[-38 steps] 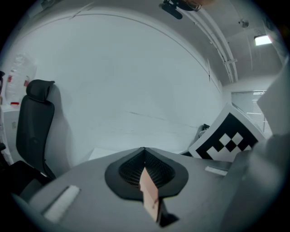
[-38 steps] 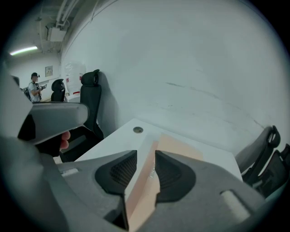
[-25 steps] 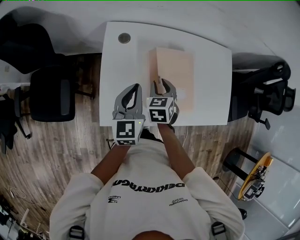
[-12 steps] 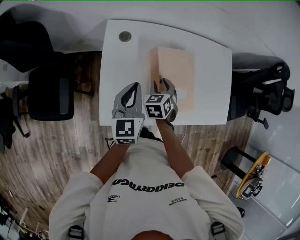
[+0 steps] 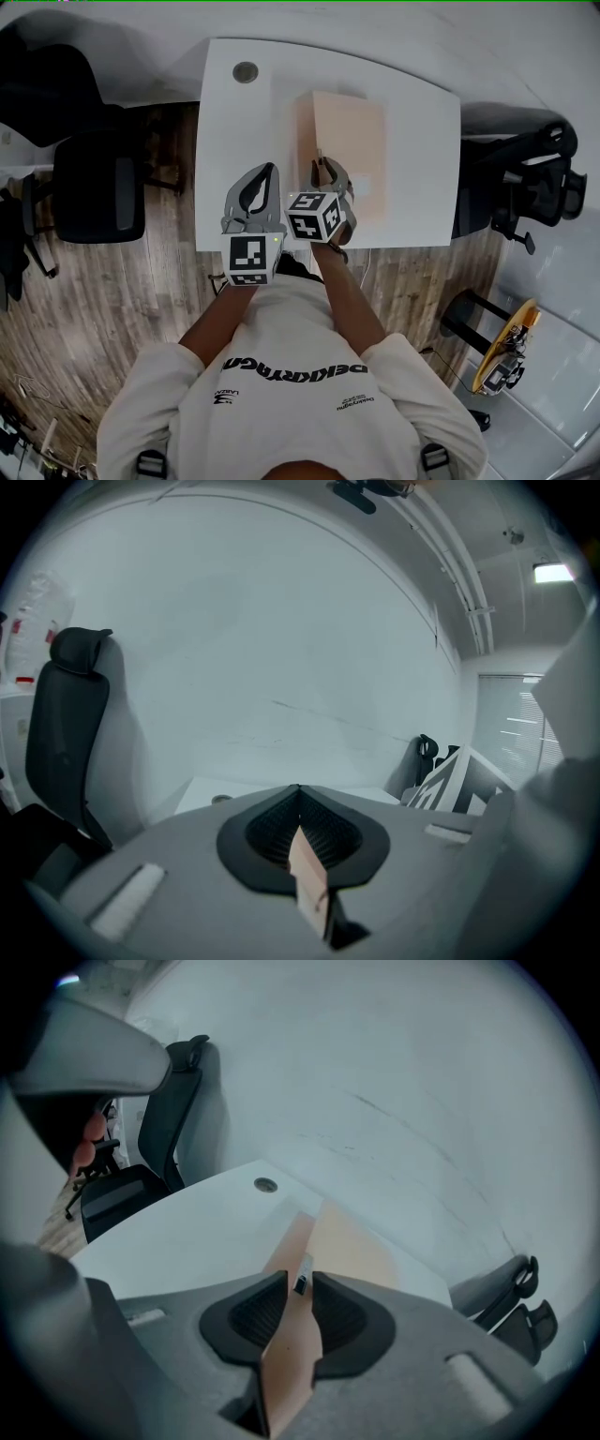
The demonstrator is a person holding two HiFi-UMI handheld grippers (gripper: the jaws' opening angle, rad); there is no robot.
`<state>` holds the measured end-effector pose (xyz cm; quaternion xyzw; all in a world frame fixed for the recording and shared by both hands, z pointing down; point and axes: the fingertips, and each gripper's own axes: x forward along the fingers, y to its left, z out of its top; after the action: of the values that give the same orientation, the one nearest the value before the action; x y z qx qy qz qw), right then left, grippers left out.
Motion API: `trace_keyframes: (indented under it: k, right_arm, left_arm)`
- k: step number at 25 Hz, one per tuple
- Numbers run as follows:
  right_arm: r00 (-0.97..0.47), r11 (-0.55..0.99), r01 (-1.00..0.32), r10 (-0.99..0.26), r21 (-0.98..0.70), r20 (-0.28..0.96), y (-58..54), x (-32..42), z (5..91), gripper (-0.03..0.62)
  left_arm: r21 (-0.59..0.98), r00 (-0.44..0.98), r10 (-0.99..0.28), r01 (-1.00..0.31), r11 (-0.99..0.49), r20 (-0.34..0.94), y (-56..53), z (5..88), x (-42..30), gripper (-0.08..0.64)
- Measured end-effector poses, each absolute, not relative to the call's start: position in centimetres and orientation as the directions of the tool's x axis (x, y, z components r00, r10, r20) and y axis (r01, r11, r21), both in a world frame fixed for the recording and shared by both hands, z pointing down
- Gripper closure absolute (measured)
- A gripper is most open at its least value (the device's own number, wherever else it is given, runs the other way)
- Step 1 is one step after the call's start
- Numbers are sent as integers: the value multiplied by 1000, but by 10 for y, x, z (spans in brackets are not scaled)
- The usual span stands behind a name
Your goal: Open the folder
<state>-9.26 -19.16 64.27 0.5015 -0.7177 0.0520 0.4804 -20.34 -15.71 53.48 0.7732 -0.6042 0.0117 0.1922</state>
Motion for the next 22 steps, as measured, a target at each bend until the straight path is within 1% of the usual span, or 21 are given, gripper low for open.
trace_keyframes:
  k: [10, 17, 22]
  right_arm:
    - [-69, 439, -830, -692, 343, 719, -192, -76, 620, 555]
    - [-92, 412, -860, -707, 302, 701, -193, -67, 602, 565]
    - [-123, 383, -894, -708, 232, 695, -193, -57, 589, 565]
  left_arm:
    - [266, 290, -923, -938, -222, 252, -152, 531, -184, 563]
    - [260, 295, -923, -938, -231, 248, -148, 525, -174, 563]
    - [243, 299, -919, -940, -238, 257, -146, 527, -163, 563]
